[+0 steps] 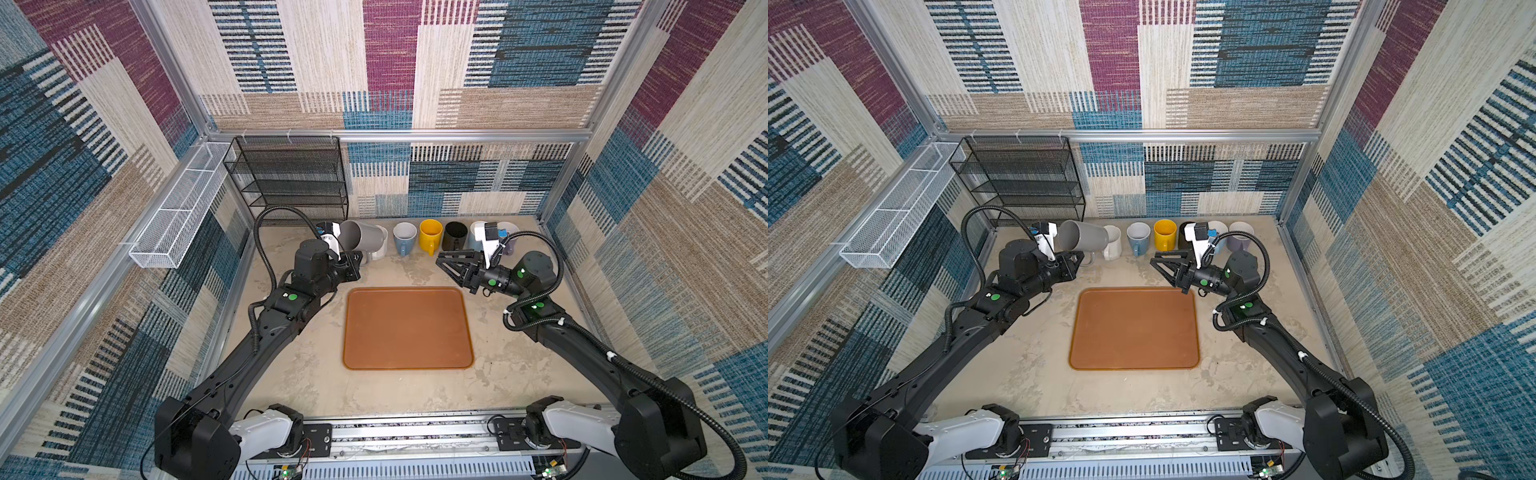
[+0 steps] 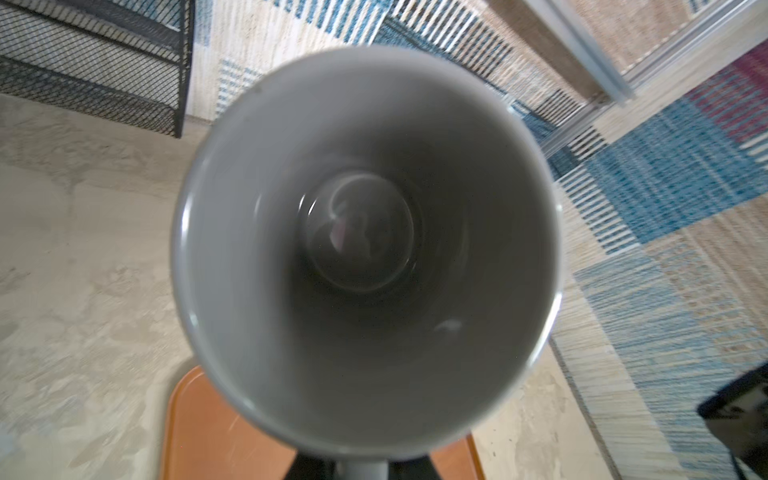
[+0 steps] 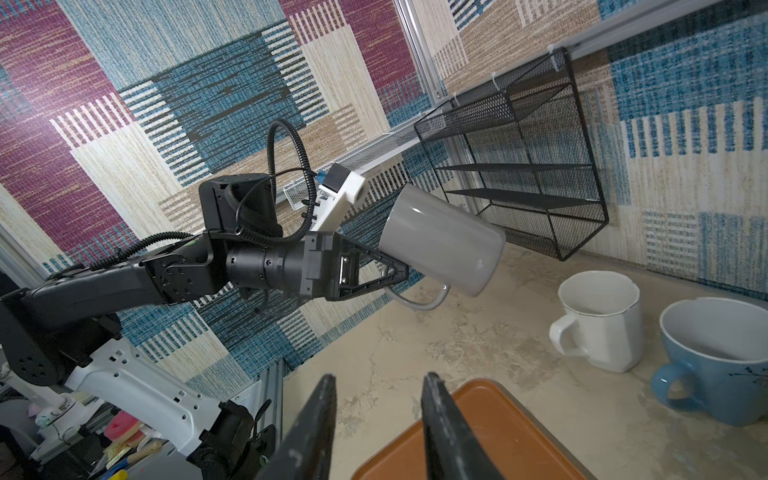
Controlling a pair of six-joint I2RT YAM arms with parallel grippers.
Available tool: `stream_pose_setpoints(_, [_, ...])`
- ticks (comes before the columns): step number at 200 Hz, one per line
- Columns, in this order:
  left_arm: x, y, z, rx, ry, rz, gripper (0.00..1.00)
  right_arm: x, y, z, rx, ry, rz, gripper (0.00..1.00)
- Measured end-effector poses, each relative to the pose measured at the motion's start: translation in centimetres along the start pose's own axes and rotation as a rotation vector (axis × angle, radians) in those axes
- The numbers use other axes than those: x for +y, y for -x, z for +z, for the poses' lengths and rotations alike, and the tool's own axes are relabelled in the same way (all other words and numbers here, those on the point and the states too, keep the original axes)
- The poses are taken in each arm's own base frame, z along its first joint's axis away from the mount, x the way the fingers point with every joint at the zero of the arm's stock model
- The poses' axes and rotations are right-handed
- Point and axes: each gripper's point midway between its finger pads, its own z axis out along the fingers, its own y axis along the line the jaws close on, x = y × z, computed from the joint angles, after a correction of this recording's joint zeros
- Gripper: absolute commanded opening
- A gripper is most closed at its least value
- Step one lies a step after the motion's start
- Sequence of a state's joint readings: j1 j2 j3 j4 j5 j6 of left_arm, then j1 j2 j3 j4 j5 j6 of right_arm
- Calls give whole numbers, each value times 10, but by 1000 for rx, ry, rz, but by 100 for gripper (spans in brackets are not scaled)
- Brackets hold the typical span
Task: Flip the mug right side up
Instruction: 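Open the right gripper and withdraw it while the left holds the grey mug, then lower the grey mug upright beside the white mug and open the left gripper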
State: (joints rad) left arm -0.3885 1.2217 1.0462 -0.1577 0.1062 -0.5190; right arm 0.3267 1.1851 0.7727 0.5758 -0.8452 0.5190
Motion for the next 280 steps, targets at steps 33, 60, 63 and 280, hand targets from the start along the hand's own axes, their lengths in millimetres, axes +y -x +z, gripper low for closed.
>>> stream_pose_setpoints(33, [22,-11,12,70,117,43,0,-1,-1,-2,4,-13,-6,37])
stream_pose_setpoints(60, [40,-17,22,116,206,88,0,-1,-4,-4,11,-27,-6,37])
stream_pose_setpoints(63, [42,-17,23,119,214,92,0,-1,-4,-5,10,-30,-6,37])
stream_pose_setpoints(280, [142,-20,133,321,516,207,0,5,-9,-24,9,-87,-27,37])
